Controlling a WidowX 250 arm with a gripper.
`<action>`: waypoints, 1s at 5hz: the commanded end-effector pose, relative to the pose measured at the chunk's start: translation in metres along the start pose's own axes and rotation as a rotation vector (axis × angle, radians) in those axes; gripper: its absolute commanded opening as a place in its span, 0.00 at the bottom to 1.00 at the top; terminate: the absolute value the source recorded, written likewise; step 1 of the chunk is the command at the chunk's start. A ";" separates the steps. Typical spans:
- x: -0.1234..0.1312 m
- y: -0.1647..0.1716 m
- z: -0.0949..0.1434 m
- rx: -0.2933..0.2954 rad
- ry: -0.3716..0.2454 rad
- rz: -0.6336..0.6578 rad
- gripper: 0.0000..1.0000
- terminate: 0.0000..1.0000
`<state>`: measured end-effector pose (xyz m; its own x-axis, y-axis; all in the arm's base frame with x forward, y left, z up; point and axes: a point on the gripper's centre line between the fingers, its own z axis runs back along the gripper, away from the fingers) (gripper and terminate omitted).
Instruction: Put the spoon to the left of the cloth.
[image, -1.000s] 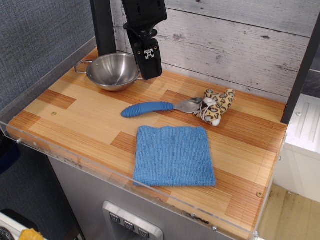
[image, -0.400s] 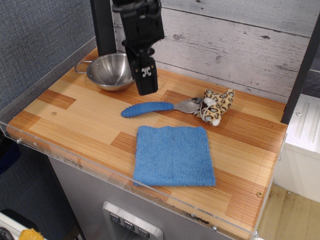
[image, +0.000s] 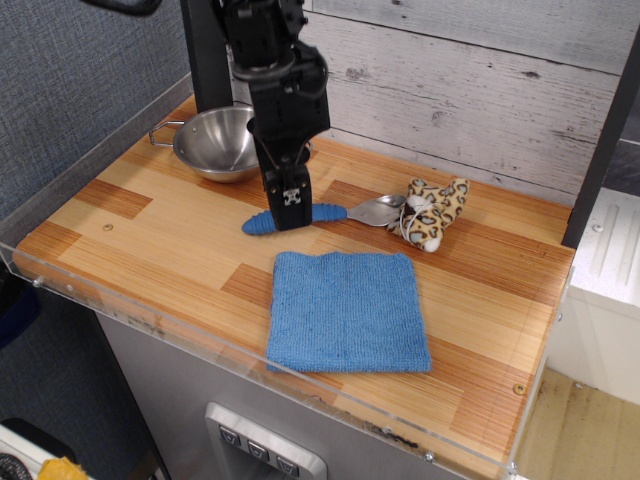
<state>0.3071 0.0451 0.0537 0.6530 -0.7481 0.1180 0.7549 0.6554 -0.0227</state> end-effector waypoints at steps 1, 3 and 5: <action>0.005 0.014 -0.021 0.011 0.014 0.004 1.00 0.00; 0.021 0.028 -0.037 0.025 -0.040 -0.033 1.00 0.00; 0.023 0.025 -0.056 0.015 0.005 -0.068 0.00 0.00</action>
<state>0.3463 0.0420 0.0038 0.6089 -0.7841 0.1199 0.7888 0.6145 0.0133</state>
